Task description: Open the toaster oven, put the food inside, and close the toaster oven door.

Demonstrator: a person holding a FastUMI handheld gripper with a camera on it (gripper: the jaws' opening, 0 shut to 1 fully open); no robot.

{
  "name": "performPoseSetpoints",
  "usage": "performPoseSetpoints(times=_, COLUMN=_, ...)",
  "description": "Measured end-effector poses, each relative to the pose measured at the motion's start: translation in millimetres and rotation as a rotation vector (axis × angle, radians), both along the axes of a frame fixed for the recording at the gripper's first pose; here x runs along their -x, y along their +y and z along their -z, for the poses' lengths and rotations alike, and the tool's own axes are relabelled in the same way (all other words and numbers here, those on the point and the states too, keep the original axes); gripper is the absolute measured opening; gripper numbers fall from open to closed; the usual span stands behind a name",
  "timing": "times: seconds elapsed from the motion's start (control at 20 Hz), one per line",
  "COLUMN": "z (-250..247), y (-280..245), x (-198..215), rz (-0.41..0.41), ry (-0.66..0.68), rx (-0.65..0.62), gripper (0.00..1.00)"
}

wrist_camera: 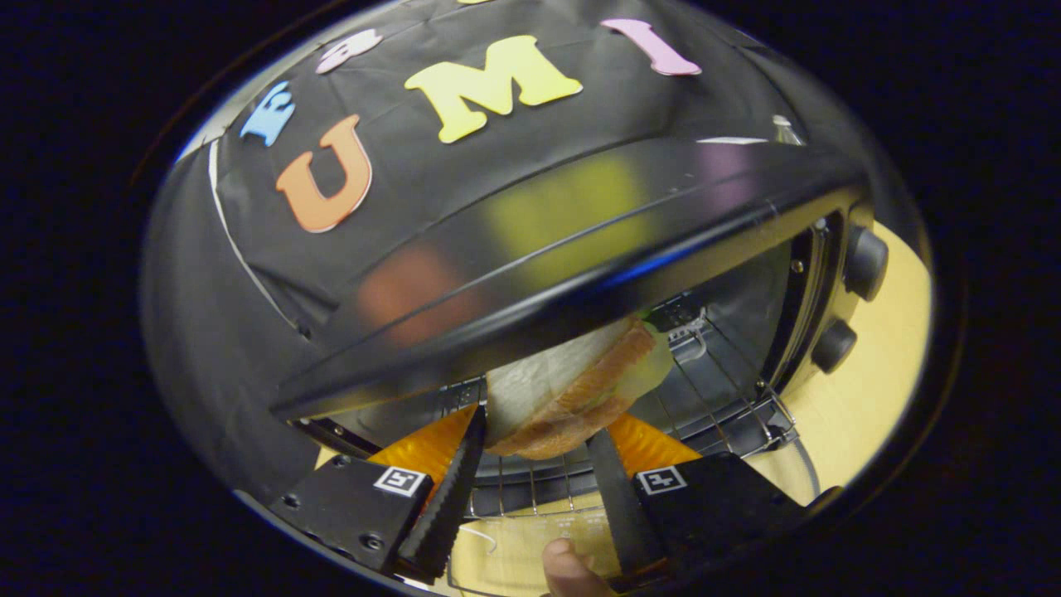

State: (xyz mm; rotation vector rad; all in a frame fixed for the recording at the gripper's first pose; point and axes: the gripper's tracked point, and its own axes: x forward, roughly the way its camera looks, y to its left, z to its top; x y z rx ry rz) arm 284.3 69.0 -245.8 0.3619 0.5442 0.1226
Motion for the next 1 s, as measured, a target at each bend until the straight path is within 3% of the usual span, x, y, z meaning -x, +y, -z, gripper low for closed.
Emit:
performPoseSetpoints(times=0.25, z=14, y=12, x=35, rz=-0.096, ry=0.107, rx=0.179, gripper=0.87)
performPoseSetpoints(times=0.45, z=16, y=6, x=59, rz=-0.09, ry=0.097, rx=0.345, gripper=0.88)
performPoseSetpoints(times=0.6, z=20, y=3, x=88, rz=-0.107, ry=0.082, rx=0.387, gripper=0.88)
performPoseSetpoints(times=0.75, z=29, y=-13, x=116, rz=-0.074, ry=0.058, rx=0.44, gripper=0.88)
performPoseSetpoints(times=1.0, z=38, y=-29, x=150, rz=-0.018, ry=-0.004, rx=0.408, gripper=0.88)
